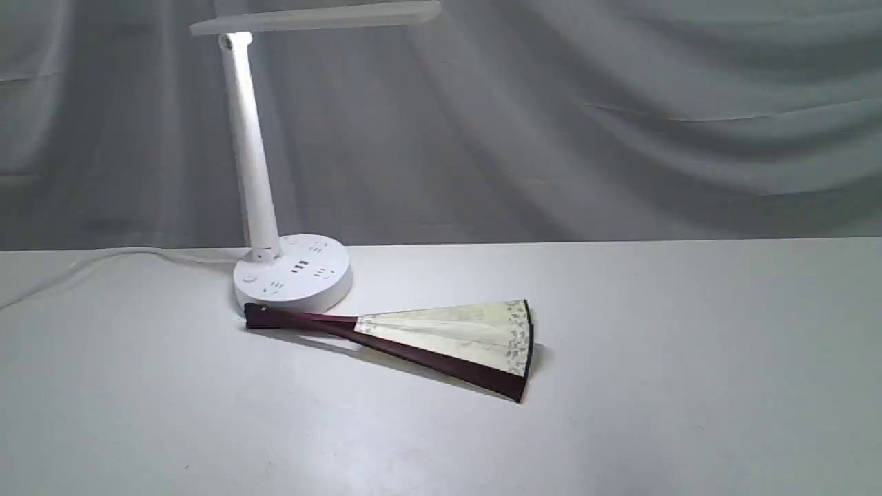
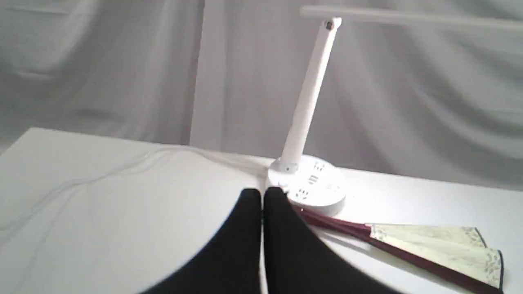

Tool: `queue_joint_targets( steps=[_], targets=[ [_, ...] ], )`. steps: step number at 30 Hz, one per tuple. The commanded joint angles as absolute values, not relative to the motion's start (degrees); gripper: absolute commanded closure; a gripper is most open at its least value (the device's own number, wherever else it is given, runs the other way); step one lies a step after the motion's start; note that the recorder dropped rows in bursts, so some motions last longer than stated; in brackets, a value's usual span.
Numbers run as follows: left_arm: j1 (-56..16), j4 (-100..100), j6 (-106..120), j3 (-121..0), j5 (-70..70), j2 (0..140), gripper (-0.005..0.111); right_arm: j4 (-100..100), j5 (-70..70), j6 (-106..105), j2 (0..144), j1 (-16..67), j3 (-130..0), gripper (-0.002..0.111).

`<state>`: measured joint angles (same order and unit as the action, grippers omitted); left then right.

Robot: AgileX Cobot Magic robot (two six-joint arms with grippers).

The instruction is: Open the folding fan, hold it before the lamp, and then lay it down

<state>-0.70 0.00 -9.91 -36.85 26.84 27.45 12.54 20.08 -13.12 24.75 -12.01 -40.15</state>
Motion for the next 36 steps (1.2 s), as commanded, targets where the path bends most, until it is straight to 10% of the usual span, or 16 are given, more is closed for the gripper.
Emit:
queue_joint_targets(
  steps=[1,24,36],
  targets=[
    [-0.60,0.85,-9.83,-37.64,24.78,34.45,0.107,11.49,21.20,-13.60,30.72,-11.85,-43.43,0.108],
    [-1.03,-6.79,0.60,-60.72,35.46,82.45,0.107,12.63,17.50,-16.49,63.17,-11.85,-44.48,0.108],
    [-12.24,6.56,2.21,-76.28,31.30,103.52,0.107,12.63,15.64,-18.42,76.02,-11.85,-44.48,0.108]
  ],
)
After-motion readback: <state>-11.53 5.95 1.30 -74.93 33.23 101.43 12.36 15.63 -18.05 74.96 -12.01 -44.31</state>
